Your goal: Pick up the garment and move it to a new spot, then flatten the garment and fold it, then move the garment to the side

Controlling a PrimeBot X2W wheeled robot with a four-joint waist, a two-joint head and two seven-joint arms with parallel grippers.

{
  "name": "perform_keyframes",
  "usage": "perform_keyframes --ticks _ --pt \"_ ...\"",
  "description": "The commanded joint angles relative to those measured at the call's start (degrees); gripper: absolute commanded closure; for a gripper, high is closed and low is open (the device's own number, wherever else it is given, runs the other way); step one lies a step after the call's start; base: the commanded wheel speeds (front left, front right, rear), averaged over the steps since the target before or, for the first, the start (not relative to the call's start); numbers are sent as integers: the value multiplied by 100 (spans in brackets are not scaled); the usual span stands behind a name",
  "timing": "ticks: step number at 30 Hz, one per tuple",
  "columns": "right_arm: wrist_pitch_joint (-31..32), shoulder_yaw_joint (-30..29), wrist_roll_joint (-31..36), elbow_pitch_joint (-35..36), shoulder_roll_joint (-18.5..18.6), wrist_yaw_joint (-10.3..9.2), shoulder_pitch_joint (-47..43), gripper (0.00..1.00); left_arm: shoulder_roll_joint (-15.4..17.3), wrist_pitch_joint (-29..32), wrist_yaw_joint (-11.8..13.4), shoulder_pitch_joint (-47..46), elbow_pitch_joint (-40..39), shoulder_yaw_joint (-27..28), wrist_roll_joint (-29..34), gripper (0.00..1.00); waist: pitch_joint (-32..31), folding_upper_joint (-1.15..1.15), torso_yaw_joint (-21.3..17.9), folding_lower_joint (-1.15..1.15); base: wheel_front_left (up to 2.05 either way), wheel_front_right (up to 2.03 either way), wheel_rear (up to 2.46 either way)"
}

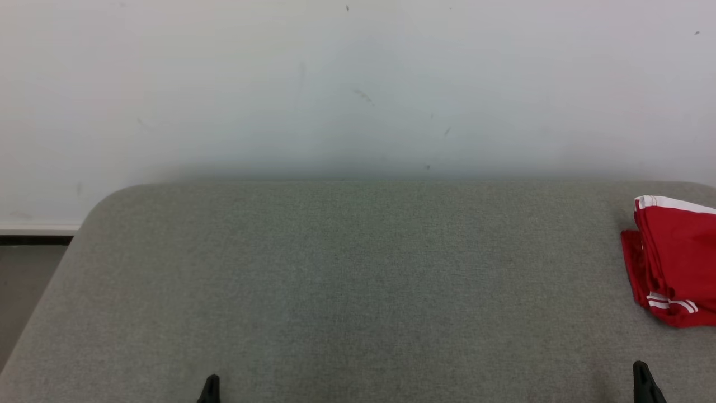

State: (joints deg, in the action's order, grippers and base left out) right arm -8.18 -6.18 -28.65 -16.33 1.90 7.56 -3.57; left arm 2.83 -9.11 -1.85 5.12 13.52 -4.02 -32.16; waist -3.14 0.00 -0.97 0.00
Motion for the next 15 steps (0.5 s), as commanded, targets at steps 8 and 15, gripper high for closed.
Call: perform_keyframes --ticks 8,15 --pt "190 -12 -900 124 66 -4 247 100 64 186 -97 -264 -56 147 -884 100 28 0 8 0 0 0 0" --pt "331 -16 -1498 140 73 -4 335 100 73 322 -151 -363 -47 234 -1464 100 51 0 15 0 0 0 0"
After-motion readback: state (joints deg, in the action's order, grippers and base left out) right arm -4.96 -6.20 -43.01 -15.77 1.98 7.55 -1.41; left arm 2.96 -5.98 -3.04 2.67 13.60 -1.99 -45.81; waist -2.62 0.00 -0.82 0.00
